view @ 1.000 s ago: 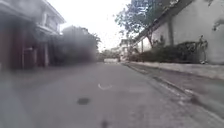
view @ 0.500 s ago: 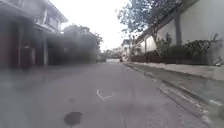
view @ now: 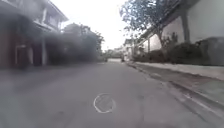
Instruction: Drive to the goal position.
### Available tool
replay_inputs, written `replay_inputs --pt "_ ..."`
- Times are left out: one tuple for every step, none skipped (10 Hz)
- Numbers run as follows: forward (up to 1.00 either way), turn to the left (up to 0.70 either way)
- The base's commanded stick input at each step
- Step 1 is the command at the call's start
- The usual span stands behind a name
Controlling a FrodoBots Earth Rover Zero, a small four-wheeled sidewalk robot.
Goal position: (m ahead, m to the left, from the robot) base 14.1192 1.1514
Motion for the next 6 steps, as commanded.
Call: replay_inputs --pt "1.0 -0.29" --pt "1.0 -0.15" --pt "1.0 -0.01" --pt "1.0 0.0" --pt "1.0 0.0" --pt "1.0 0.0"
